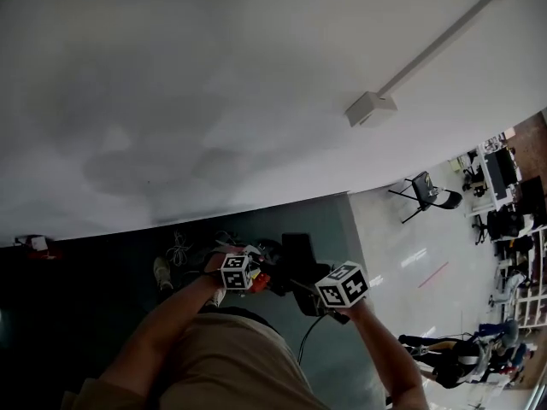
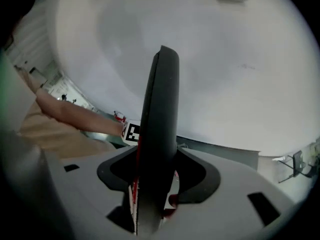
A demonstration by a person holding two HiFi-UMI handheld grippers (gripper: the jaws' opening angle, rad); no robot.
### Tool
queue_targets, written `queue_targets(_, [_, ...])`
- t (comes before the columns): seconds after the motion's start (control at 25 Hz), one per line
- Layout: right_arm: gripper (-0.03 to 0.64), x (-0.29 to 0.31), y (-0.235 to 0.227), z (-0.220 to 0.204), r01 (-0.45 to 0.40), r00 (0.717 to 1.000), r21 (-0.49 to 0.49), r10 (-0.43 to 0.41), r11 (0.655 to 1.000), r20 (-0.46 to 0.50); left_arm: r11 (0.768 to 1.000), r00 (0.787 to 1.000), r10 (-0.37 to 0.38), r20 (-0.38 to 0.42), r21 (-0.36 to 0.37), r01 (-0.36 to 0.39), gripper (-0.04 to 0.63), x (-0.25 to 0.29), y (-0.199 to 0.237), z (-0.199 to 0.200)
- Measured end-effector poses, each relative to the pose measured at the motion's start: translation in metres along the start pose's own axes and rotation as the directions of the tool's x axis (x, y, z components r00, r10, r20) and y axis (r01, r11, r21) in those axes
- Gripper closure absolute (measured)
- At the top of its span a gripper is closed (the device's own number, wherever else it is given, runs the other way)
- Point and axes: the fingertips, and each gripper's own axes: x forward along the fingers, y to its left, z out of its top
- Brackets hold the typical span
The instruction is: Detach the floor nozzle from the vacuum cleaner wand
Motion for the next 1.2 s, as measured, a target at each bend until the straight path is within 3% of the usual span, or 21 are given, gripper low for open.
queue_targets(0.12, [0.391, -0.005, -0.015, -0.003, -0.077, 0.997, 0.013, 0.077, 0.997, 0.005, 1.0, 0.999, 0.027, 0.018, -0.013, -0.027, 0.437, 0.0, -0.003, 0.004])
queue_targets(0.24, [0.391, -0.006, -0.015, 0.008, 0.019, 0.999, 0.036, -0.02, 0.999, 0.041, 0.998, 0.999, 0.034, 0.008, -0.055, -0.033, 0.436, 0.003, 0.013, -0.001])
queue_targets(0.28, [0.391, -0.003, -0.007, 0.009, 0.023, 0.999, 0.006, -0.023, 1.0, 0.037, 0.998, 0.999, 0.036, -0.004, -0.047, -0.036, 0.433, 0.0, 0.013, -0.004])
queue_targets(0.36, [0.391, -0.004, -0.009, 0.009, -0.05, 0.998, -0.008, 0.05, 0.999, 0.042, 0.999, 1.0, 0.026, -0.001, -0.026, -0.026, 0.434, -0.003, 0.008, -0.005])
queue_targets(0.52, [0.403, -0.005, -0.021, 0.02, -0.035, 0.998, -0.002, 0.035, 0.999, 0.053, 0.994, 0.999, 0.036, 0.007, -0.107, -0.035, 0.434, -0.003, 0.014, -0.011])
queue_targets(0.64, [0.408, -0.006, -0.026, 0.014, -0.119, 0.992, 0.034, 0.118, 0.992, 0.053, 0.998, 0.999, 0.028, -0.023, -0.059, -0.029, 0.436, 0.0, 0.009, -0.011])
queue_targets(0.84, [0.403, 0.013, -0.021, 0.011, -0.045, 0.997, -0.028, 0.047, 0.999, 0.063, 0.999, 0.995, 0.006, -0.102, -0.037, -0.009, 0.437, 0.008, 0.011, -0.023])
queue_targets(0.92, [0.388, 0.021, -0.028, 0.011, -0.062, 0.994, 0.014, 0.061, 0.998, 0.095, 0.999, 0.994, 0.003, -0.109, -0.038, -0.007, 0.437, 0.009, 0.01, -0.023])
queue_targets(1.04, [0.379, 0.034, -0.029, 0.005, -0.205, 0.974, 0.152, 0.187, 0.967, 0.126, 1.0, 0.993, -0.006, -0.119, -0.016, 0.004, 0.437, 0.009, 0.006, -0.019])
queue_targets(1.12, [0.379, 0.038, -0.022, 0.001, -0.264, 0.96, 0.184, 0.241, 0.947, 0.142, 1.0, 0.993, -0.01, -0.119, -0.001, 0.01, 0.437, 0.01, 0.003, -0.02])
queue_targets(1.2, [0.38, 0.035, -0.017, 0.004, -0.191, 0.974, 0.137, 0.17, 0.972, 0.153, 1.0, 0.996, 0.001, -0.091, -0.024, -0.004, 0.437, 0.012, 0.008, -0.024])
